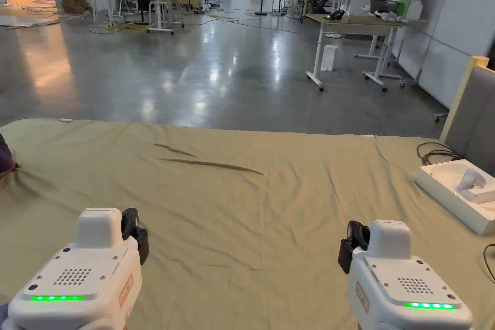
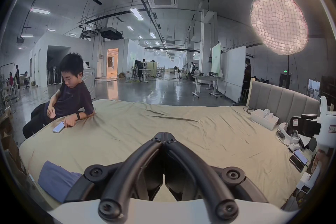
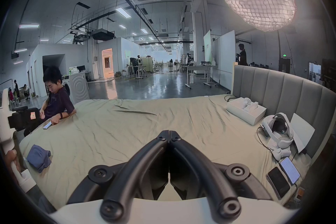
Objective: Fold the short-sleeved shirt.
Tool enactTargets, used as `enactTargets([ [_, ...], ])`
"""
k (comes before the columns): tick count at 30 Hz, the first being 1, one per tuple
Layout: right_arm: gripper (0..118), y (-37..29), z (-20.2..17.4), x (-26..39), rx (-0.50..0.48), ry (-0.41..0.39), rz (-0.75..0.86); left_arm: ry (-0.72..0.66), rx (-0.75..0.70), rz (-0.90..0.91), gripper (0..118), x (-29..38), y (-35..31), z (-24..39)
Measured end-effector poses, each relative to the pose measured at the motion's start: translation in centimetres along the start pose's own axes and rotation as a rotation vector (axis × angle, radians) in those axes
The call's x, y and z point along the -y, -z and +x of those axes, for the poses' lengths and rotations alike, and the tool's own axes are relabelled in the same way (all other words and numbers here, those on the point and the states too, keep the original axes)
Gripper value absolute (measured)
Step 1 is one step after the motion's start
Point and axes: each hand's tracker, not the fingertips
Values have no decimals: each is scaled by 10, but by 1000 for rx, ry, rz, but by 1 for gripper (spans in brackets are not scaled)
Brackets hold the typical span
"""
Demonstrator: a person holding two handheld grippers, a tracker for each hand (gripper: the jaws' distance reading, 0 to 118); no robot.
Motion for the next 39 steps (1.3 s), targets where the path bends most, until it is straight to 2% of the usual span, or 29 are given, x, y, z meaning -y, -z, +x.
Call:
enactTargets([
  [18, 1, 0, -5, -1, -4, -6, 15, 24, 7, 0, 3, 1, 4, 11],
  [21, 19, 0, -8, -1, 0, -22, 14, 34, 0, -10, 8, -1, 7, 11],
  [22, 24, 0, -8, -1, -5, -23, 12, 40, 1, -13, 14, -1, 7, 11],
  [23, 32, 1, -8, -1, -8, -22, 11, 42, 4, -13, 24, -1, 7, 11],
  [24, 51, 2, -9, -1, -9, -22, 10, 46, 2, -11, 40, -2, 7, 12],
  [25, 64, 3, -10, -1, -8, -22, 9, 49, 1, -9, 50, -1, 8, 10],
  [27, 82, 4, -11, -1, 2, -18, 14, 52, 5, -5, 65, -2, 8, 10],
  [30, 93, 5, -13, -2, 18, -14, 21, 49, 2, -1, 72, -4, 7, 10],
  [33, 104, 4, -13, -3, 17, -8, 31, 44, -14, 2, 72, -5, 8, 9],
  [39, 110, 1, -14, -7, 10, -5, 60, 5, -15, 23, 72, -5, 8, 8],
])
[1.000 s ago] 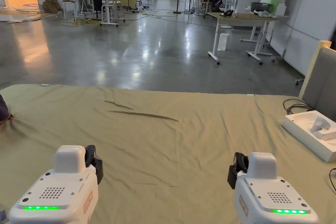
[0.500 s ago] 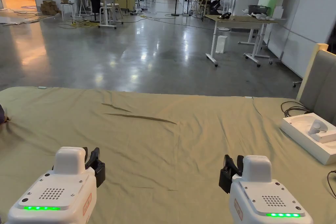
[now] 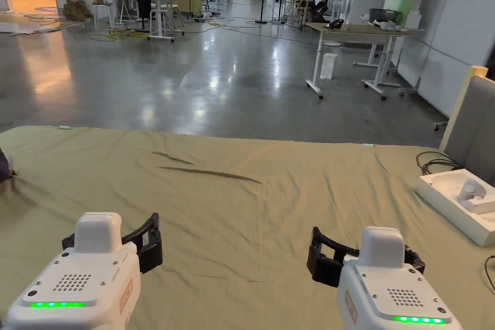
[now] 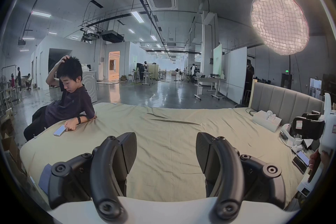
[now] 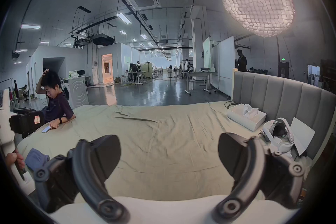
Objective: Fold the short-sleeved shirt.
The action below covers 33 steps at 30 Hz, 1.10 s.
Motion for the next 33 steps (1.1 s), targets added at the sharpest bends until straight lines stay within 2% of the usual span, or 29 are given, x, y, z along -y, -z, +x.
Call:
enactTargets([
  [2, 116, 0, 0, -2, 0, 1, -1, -4, 3, 7, 72, 0, 0, 0],
  [6, 116, -3, 2, -8, -16, 47, -3, 0, 1, 28, 72, -3, -1, 2],
  [18, 118, -5, 14, -24, -208, 169, 15, 29, 8, 44, 72, -11, -2, 3],
  [26, 118, 5, -4, -25, -45, 86, -13, 23, 6, 55, 72, -14, -3, 3],
  [29, 118, 6, -4, -24, -45, 97, -12, 0, 19, 47, 72, -14, -2, -1],
  [33, 118, 9, -3, -24, -45, 153, -45, 19, 8, 40, 72, -11, -1, -1],
])
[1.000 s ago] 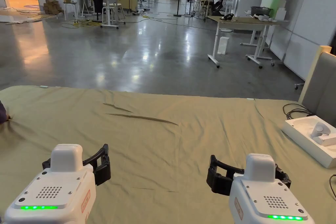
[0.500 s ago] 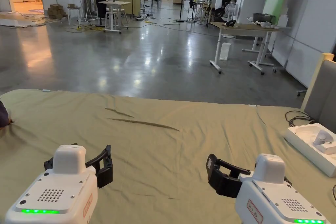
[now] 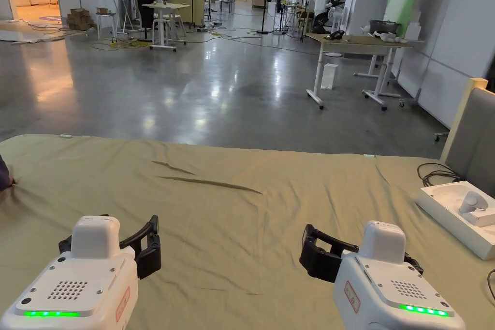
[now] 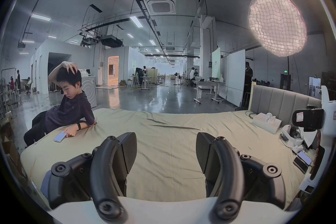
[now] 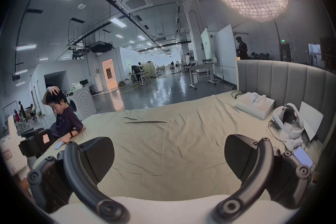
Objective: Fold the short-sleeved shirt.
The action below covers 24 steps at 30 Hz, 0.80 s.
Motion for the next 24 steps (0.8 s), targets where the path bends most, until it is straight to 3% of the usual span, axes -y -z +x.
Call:
enactTargets([
  [5, 118, 6, -1, 1, 68, 54, -33, 7, 35, -1, 72, 4, 0, 2],
  [13, 118, 12, -6, 2, 155, 21, -92, 51, 6, 28, 72, 6, -2, 12],
  [24, 118, 7, -7, 6, 116, 59, -76, 82, 2, 30, 72, 8, -3, 15],
])
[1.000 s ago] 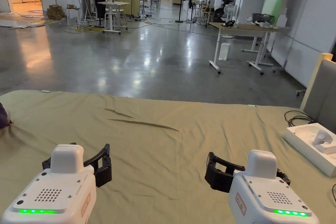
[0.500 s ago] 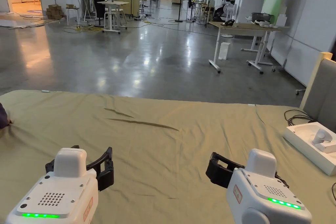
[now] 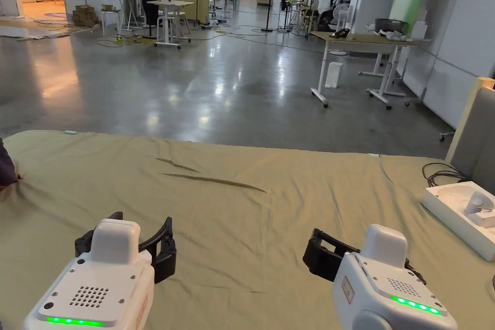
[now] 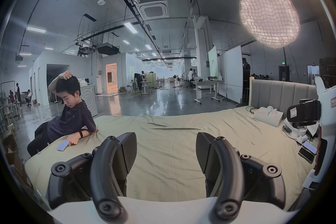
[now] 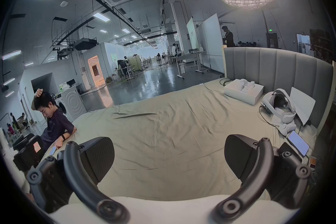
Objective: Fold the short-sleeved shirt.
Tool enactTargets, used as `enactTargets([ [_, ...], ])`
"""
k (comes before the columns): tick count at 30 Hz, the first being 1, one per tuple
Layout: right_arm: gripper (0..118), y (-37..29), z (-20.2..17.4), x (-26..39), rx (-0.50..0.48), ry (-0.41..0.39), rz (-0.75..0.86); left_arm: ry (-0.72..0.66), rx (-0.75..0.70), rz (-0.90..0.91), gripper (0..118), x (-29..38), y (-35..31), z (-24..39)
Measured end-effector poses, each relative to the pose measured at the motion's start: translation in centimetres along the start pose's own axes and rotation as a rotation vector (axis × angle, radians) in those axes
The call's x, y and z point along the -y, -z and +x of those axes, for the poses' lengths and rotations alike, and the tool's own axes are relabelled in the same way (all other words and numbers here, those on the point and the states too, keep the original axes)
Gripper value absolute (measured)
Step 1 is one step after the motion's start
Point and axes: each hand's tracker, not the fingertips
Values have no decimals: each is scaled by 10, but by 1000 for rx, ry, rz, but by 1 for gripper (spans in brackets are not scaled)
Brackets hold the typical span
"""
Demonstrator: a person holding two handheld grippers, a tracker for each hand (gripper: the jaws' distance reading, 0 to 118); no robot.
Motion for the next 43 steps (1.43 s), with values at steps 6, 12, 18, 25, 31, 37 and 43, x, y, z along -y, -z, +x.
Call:
enactTargets([
  [6, 117, -4, -1, -1, 1, -2, 12, -10, 0, -11, 72, 3, 0, -3],
  [12, 118, -5, 2, -4, -61, 13, 2, -12, 7, -14, 72, 3, 0, -3],
  [18, 118, -3, 0, -2, -118, 3, -38, -37, 30, -12, 72, 4, 2, -4],
  [25, 118, 1, 10, 3, -225, 34, -25, -55, 54, 3, 72, 5, 2, -5],
  [31, 118, 4, 11, 3, -125, 24, 27, -97, 68, 2, 72, 7, 6, -9],
  [37, 118, 4, 4, 5, -61, -87, 88, -123, 57, 4, 77, 12, 11, -12],
  [43, 118, 6, -2, 9, -27, -153, 115, -55, 13, -2, 77, 13, 13, -8],
])
